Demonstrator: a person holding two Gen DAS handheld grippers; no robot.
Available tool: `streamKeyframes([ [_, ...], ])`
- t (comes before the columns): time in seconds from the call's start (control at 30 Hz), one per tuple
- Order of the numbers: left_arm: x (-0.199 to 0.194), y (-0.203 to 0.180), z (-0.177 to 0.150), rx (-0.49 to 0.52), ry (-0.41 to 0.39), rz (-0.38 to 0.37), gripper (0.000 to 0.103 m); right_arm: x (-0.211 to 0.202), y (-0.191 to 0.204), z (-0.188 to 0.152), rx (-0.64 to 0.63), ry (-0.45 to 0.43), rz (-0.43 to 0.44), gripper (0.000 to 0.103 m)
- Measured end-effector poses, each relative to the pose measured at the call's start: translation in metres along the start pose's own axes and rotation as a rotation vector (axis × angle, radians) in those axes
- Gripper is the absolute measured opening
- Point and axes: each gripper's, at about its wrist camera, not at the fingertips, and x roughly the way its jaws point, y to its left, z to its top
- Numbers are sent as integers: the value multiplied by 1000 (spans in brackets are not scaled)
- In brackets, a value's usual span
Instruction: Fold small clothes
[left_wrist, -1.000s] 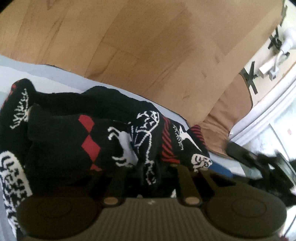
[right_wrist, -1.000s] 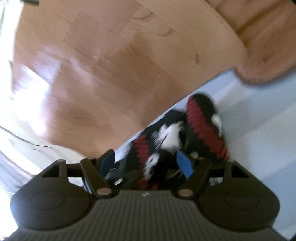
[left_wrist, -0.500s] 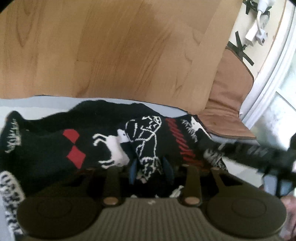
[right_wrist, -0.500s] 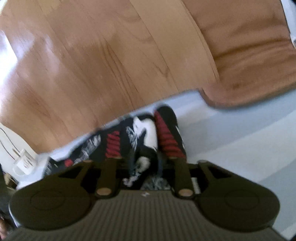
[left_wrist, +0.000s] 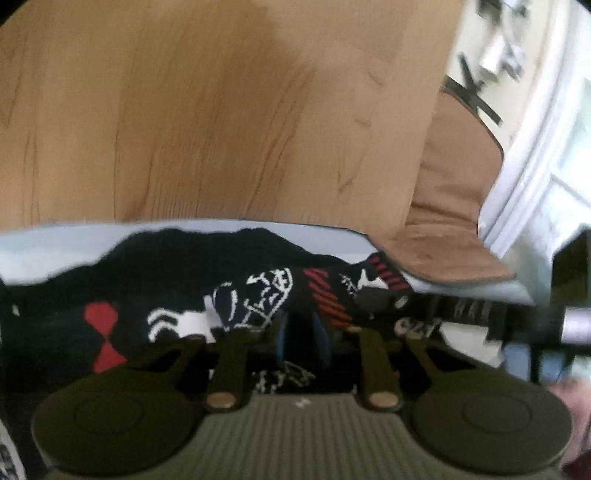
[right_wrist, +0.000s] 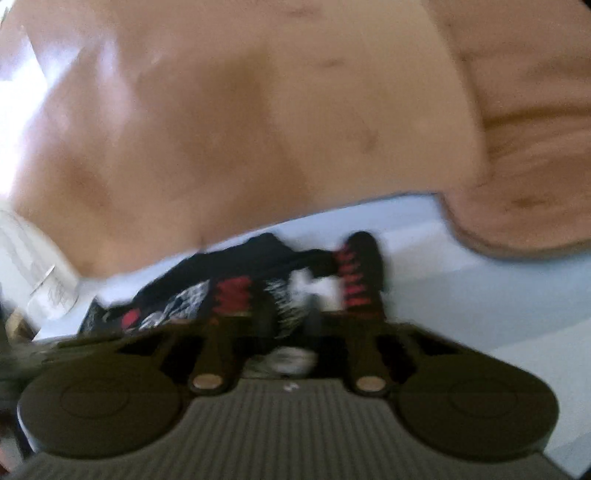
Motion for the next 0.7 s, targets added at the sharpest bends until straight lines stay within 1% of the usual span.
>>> streamKeyframes([
  [0.03, 1, -3, 1, 5, 0, 6, 19, 0, -13, 2, 81, -1, 27, 0],
  [0.07, 1, -5, 0, 20, -5, 14, 19, 0, -22, 2, 136, 2, 50, 0],
  [0.13, 0, -13, -1, 45, -13, 35, 19, -1, -31, 2, 195, 5, 84, 0],
  [0.17, -2, -14, -1, 46, -8, 40, 20, -3, -30, 1, 194, 3, 85, 0],
  [0.2, -8, -16, 0, 38, 6, 45, 26, -5, -28, 1, 181, -3, 78, 1],
  [0.23, -18, -16, 1, 25, 21, 48, 36, -8, -25, 0, 167, -15, 68, 2],
  [0.27, -34, -14, 0, 19, 20, 48, 42, -14, -27, 1, 148, -30, 56, 6],
  [0.3, -58, -13, -5, 27, -1, 60, 49, -22, -25, -2, 127, -46, 46, 15],
  [0.33, -76, -9, -10, 47, -20, 71, 50, -36, -25, -6, 114, -65, 38, 26],
  [0.37, -98, -5, -19, 71, -31, 76, 50, -53, -25, -10, 103, -85, 43, 49],
  [0.4, -123, 0, -33, 87, -26, 82, 52, -70, -26, -16, 92, -101, 60, 54],
  [0.43, -142, 5, -46, 89, -10, 91, 55, -90, -28, -22, 74, -110, 80, 54],
  [0.47, -158, 10, -58, 86, 6, 93, 56, -105, -28, -27, 53, -100, 96, 54],
  [0.53, -194, 21, -92, 58, 49, 92, 58, -135, -32, -42, 21, -52, 117, 54],
  [0.63, -228, 28, -134, -20, 93, 98, 59, -166, -34, -70, -11, 28, 131, 54],
  [0.7, -244, 27, -161, -73, 110, 96, 59, -185, -37, -92, -17, 81, 146, 54],
])
